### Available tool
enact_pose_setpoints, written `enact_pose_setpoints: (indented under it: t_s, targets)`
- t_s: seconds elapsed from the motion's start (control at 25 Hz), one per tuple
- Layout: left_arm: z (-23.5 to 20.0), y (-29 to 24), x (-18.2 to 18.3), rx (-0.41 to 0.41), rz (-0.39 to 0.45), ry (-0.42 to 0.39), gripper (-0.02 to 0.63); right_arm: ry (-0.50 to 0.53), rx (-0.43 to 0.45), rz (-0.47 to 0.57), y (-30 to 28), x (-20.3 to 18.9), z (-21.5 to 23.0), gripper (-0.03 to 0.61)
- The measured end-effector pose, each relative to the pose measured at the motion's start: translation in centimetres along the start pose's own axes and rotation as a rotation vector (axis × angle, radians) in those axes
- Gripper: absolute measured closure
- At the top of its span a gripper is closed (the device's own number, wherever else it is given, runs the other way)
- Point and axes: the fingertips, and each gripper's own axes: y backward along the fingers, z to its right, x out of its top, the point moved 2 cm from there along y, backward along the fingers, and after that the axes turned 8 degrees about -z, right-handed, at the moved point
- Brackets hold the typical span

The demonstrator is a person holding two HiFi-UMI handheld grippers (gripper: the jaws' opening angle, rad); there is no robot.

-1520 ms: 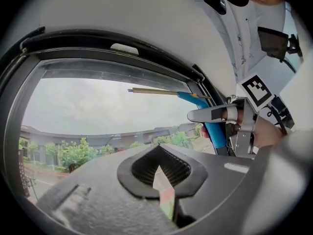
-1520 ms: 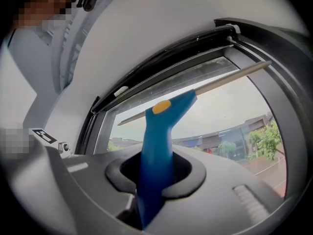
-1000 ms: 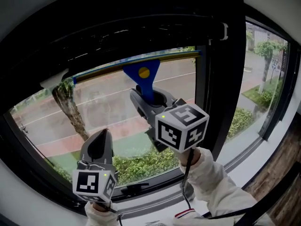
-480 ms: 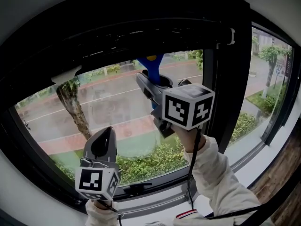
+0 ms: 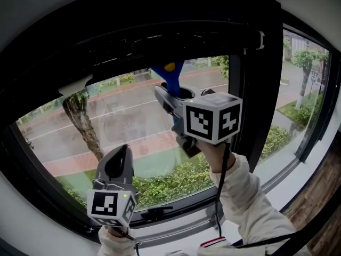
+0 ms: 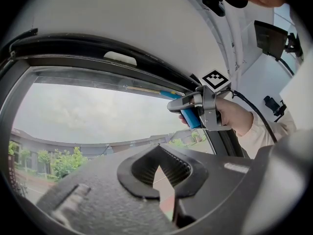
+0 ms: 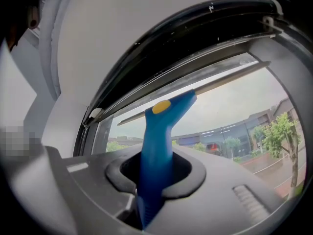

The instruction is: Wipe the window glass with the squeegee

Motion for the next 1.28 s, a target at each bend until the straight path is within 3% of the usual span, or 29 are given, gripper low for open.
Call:
enact_pose_setpoints:
  t_s: [0.88,1.28]
  targets:
    - [1.1,0.7,-1.6,-0.035,-0.035,0.019,0.614,-0.079,-0.007,-0.095,0.6,-5.0,-0.1,0.495]
    - [1.9,0.8,-3.7,-0.054,-0.069,0.046,0.614,-0.101,-0.041,-0.129,1.3,-9.1,0.0,0.497]
